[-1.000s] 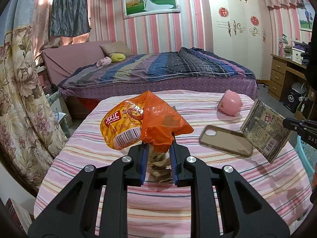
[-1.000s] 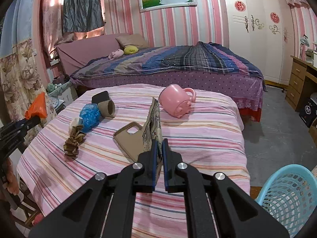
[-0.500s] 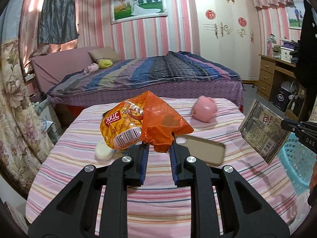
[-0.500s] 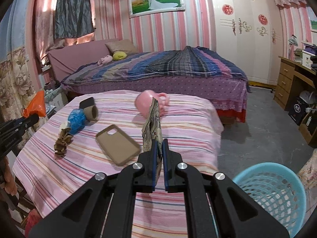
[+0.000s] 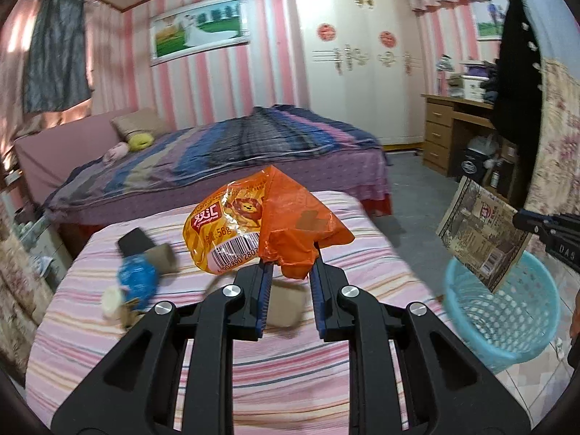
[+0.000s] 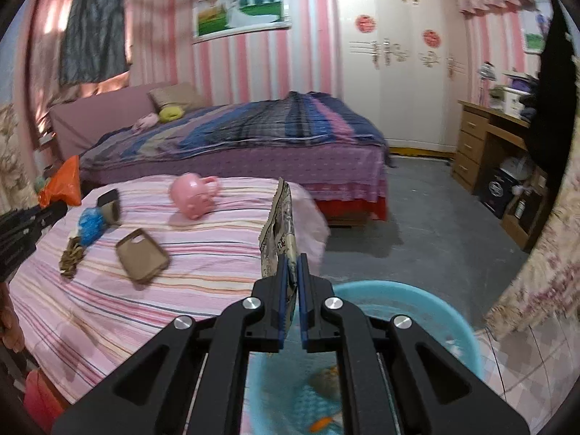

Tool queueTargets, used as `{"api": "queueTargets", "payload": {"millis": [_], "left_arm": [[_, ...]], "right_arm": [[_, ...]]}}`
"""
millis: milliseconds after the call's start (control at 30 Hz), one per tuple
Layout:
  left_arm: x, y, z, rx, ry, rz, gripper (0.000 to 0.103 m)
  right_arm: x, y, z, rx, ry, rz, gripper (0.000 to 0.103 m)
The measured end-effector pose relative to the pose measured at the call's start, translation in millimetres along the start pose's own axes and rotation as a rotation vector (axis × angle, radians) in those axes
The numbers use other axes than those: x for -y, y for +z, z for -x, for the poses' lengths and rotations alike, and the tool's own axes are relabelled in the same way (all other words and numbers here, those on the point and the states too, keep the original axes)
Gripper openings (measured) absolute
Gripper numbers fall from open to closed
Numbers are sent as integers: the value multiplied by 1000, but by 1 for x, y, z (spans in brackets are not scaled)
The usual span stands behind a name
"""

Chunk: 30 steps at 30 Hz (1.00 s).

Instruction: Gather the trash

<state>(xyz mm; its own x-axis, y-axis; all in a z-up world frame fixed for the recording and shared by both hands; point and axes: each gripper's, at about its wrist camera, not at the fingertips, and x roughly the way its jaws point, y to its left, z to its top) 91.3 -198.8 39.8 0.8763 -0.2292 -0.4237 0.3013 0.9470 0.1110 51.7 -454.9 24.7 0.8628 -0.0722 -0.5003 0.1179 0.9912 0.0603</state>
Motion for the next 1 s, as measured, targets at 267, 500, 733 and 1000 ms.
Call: {"api": "queueTargets", "payload": {"millis": [267,500,733,1000], "left_arm": [[69,1,-15,-9,-116,-51,18],[116,-11,-38,-60,-206,-66,18],[159,-26,-60,-105,-269,-98,18],[185,-34,-80,-146,-300,-127,37]], "right_arm": [[64,-12,20,-9,-115,-75,6],[109,-24,32,-53,-174,-107,6],[134,-41,38,-79,-191,-145,6],[145,-59,25,-115,-190,-173,6]]}}
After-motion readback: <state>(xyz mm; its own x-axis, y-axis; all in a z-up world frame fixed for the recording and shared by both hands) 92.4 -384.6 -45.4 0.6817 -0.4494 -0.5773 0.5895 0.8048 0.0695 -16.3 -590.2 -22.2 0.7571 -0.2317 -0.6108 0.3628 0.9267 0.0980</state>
